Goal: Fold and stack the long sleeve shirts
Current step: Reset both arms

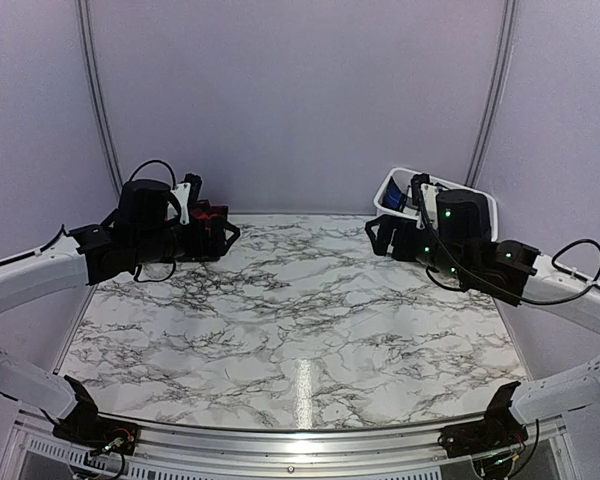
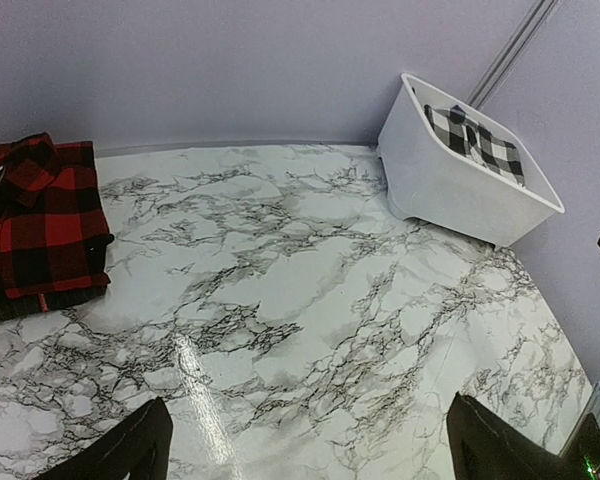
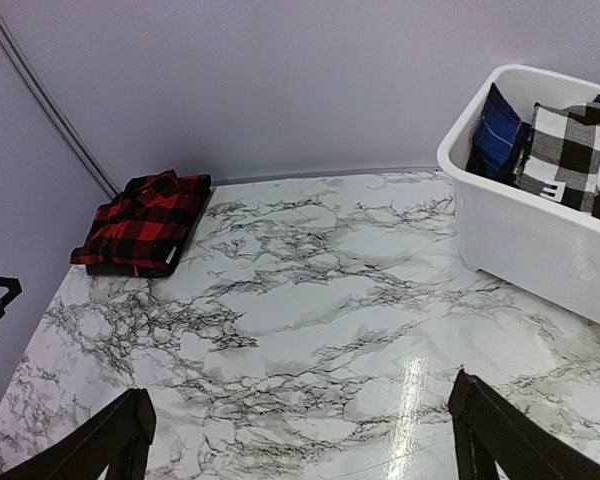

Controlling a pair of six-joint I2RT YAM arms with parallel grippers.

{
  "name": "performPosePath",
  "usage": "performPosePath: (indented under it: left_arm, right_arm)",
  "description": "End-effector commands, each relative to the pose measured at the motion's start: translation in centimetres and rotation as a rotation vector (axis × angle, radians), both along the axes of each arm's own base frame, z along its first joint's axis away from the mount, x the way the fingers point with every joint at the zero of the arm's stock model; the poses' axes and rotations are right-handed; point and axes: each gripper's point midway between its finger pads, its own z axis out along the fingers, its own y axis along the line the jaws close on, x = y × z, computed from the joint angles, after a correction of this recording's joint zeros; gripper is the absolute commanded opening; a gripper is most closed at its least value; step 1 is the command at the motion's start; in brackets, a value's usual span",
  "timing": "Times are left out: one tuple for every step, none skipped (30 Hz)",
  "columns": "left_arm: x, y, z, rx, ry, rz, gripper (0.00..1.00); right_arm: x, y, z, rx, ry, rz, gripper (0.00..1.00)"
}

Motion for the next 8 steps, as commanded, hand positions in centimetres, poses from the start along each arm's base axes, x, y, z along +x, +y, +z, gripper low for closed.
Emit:
performPosePath:
  left_arm:
    - [0.10, 0.21, 1.72, -0.021, -0.051, 0.008, 0.99]
    - [0.10, 0.21, 1.75, -0.022, -0.051, 0.008, 0.99]
    - [0.12, 0.23, 1.80, -0.021, -0.054, 0.008, 0.99]
    - [0.13, 0.23, 1.77, -0.020, -0.052, 0.009, 0.99]
    - [0.15, 0.22, 1.77, -0.018, -0.053, 0.008, 0.99]
    - [0.16, 0.25, 1.75, -0.018, -0.053, 0.010, 0.99]
    - [0.15, 0.24, 1.78, -0.019, -0.054, 0.010, 0.99]
    - [0.16, 0.25, 1.80, -0.020, -0.053, 0.011, 0.99]
  right_arm:
    - [0.13, -0.53, 1.32, 0.015, -0.041, -0.019, 0.99]
    - [0.14, -0.51, 1.34, 0.015, -0.042, -0.018, 0.98]
    - [0.13, -0.47, 1.35, 0.014, -0.042, -0.017, 0.98]
    - [0.15, -0.49, 1.34, 0.013, -0.042, -0.016, 0.98]
    - [0.14, -0.47, 1.36, 0.015, -0.042, -0.015, 0.98]
    - [0.15, -0.42, 1.31, 0.013, -0.041, -0.013, 0.98]
    - [0.15, -0.42, 1.25, 0.012, -0.039, -0.013, 0.98]
    - [0.14, -0.41, 1.25, 0.012, -0.039, -0.012, 0.99]
